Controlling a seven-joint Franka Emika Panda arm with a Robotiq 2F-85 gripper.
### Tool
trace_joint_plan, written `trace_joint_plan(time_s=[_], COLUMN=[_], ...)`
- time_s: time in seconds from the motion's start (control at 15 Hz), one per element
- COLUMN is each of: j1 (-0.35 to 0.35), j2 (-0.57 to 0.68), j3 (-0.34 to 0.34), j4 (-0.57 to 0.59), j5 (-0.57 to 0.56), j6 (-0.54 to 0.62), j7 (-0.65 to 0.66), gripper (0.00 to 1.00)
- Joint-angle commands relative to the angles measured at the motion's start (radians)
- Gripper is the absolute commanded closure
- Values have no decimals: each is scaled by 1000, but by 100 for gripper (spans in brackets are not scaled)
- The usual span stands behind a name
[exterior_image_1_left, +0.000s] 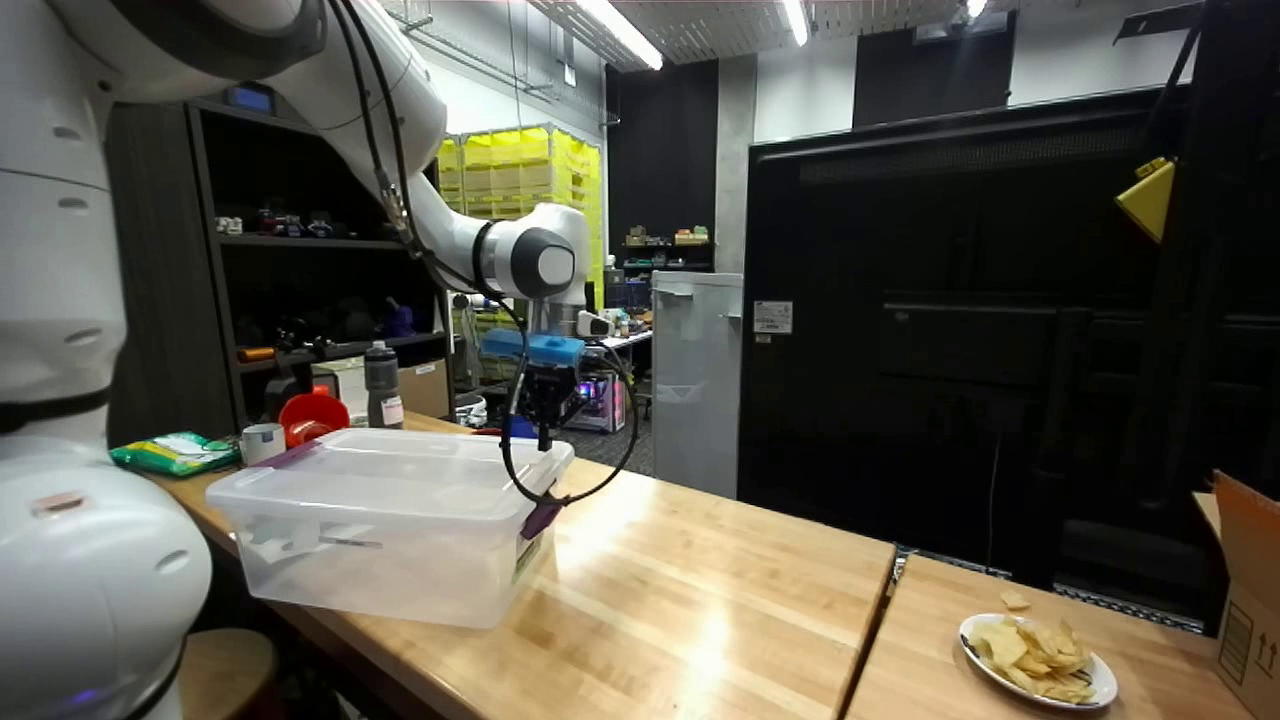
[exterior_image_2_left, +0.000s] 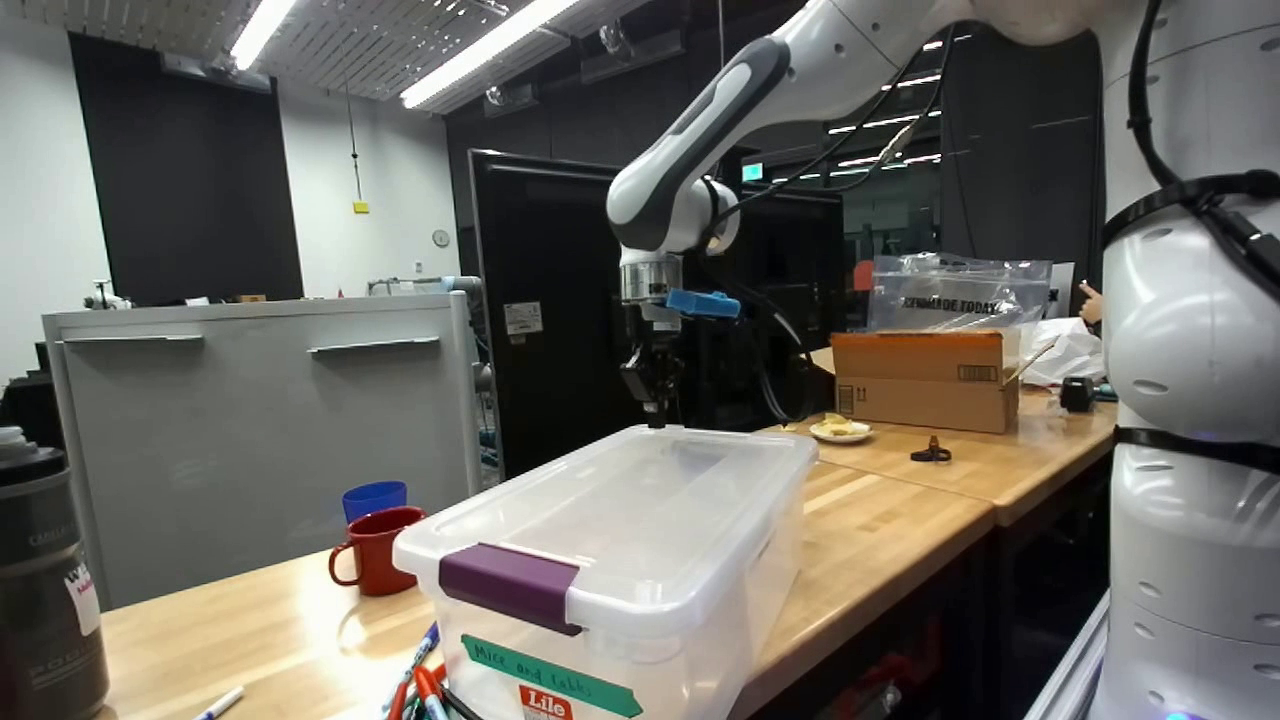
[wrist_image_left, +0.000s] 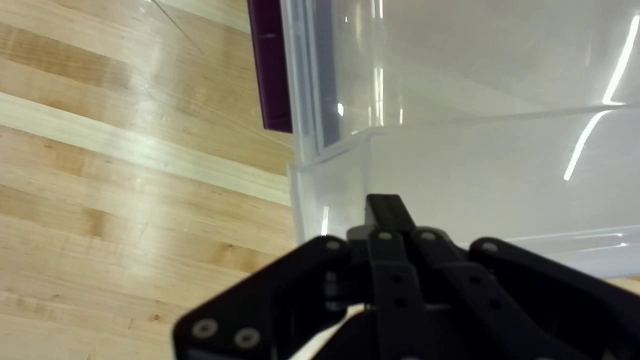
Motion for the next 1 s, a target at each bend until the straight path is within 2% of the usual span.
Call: trace_joint_plan(time_s=[0.0, 0.47, 0.93], j1=[1, -1, -17], j2=[12, 38, 97], j3=[-1, -5, -26], j4=[0, 28, 118], j5=[-19, -34, -89], j6=[3, 2, -15], j7=[24, 59, 138], gripper=[100, 100, 100])
